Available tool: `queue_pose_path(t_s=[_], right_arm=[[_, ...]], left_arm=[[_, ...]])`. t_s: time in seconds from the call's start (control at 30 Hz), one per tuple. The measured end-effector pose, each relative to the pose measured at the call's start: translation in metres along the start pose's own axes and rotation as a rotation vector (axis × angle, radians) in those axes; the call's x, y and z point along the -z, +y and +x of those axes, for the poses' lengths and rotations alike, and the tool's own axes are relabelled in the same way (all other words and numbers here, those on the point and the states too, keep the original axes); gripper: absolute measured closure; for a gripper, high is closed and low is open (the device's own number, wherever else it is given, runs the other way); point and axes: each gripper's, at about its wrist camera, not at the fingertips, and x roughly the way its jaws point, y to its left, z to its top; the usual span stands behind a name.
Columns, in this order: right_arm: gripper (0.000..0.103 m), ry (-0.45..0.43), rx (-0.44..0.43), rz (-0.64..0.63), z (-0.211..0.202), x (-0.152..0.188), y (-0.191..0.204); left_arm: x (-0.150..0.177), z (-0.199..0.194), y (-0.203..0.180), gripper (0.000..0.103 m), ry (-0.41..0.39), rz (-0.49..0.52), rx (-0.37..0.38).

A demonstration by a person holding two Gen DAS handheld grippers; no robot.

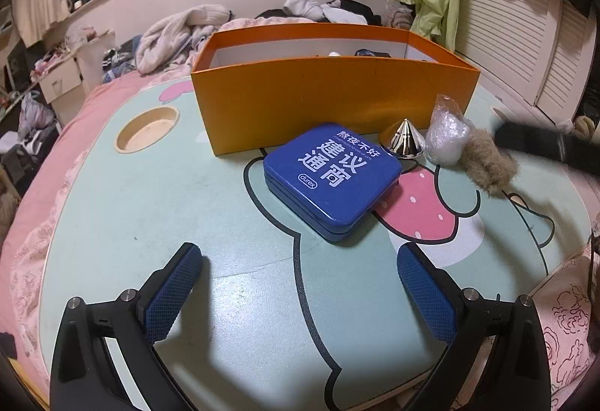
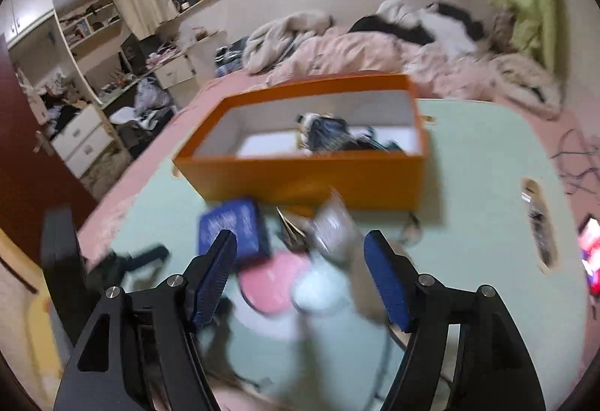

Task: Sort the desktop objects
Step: 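Place the silver cone on the table beside the tin, open right gripper, then reach into the box and grasp the black lace fabric with the left gripper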

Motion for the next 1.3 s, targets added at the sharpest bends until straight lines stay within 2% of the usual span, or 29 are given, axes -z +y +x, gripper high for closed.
queue_pose_path(t_s=[0.1, 0.2, 0.23, 0.3, 0.33, 0.47, 0.53, 0.73, 0.8, 0.83, 0.87, 0.93, 1.0, 1.07, 1.13, 1.23, 1.3], right_arm=[[0.032, -0.022, 0.117, -0.034, -0.002, 0.026, 0.001], [0.032, -0.04, 0.201, -0.041, 0.0, 0.032, -0.002], [0.032, -0.027, 0.23, -0.036, 0.003, 0.034, -0.003], [0.03, 0.062, 0.254, -0.041, 0.02, 0.038, -0.004], [0.029, 0.066, 0.273, -0.061, 0.027, 0.04, -0.003], [0.026, 0.07, 0.268, -0.078, 0.038, 0.041, -0.003], [0.021, 0.077, 0.261, -0.085, 0.045, 0.042, -0.004], [0.019, 0.078, 0.258, -0.089, 0.045, 0.045, -0.005], [0.019, 0.078, 0.257, -0.089, 0.045, 0.045, -0.005], [0.019, 0.078, 0.256, -0.089, 0.048, 0.046, -0.006], [0.019, 0.075, 0.258, -0.091, 0.036, 0.049, 0.002], [0.019, 0.075, 0.258, -0.091, 0.036, 0.049, 0.001], [0.019, 0.075, 0.257, -0.09, 0.036, 0.048, 0.001], [0.019, 0.075, 0.257, -0.09, 0.036, 0.048, 0.002], [0.019, 0.073, 0.258, -0.091, 0.025, 0.051, 0.0], [0.019, 0.072, 0.257, -0.091, 0.023, 0.051, 0.0], [0.019, 0.071, 0.257, -0.091, 0.022, 0.05, -0.001]], left_arm=[[0.0, 0.0, 0.0, 0.0, 0.0, 0.0, 0.001], [0.0, 0.0, 0.0, 0.0, 0.001, 0.0, 0.0], [0.0, 0.0, 0.0, 0.0, 0.001, 0.0, 0.0], [0.0, 0.0, 0.0, 0.0, 0.002, 0.001, -0.002], [0.001, 0.0, -0.001, 0.0, 0.001, 0.001, -0.004], [0.001, -0.001, 0.0, 0.0, 0.004, -0.002, 0.0], [0.001, -0.001, 0.0, 0.0, 0.01, -0.003, -0.002], [-0.005, 0.002, 0.004, 0.0, 0.05, -0.007, -0.011], [-0.011, -0.001, 0.003, 0.006, 0.042, -0.013, -0.012], [-0.016, -0.008, 0.002, 0.013, 0.023, -0.029, -0.003], [-0.021, -0.013, 0.003, 0.016, 0.005, -0.042, 0.011], [-0.04, -0.029, 0.001, 0.017, -0.05, -0.066, 0.067], [-0.062, -0.039, -0.003, 0.023, -0.076, -0.078, 0.117], [-0.09, -0.038, -0.003, 0.037, -0.047, -0.122, 0.2], [-0.117, -0.021, -0.004, 0.044, 0.035, -0.176, 0.264], [-0.148, 0.02, -0.011, 0.044, 0.176, -0.228, 0.292], [-0.158, 0.041, -0.018, 0.044, 0.23, -0.248, 0.275]])
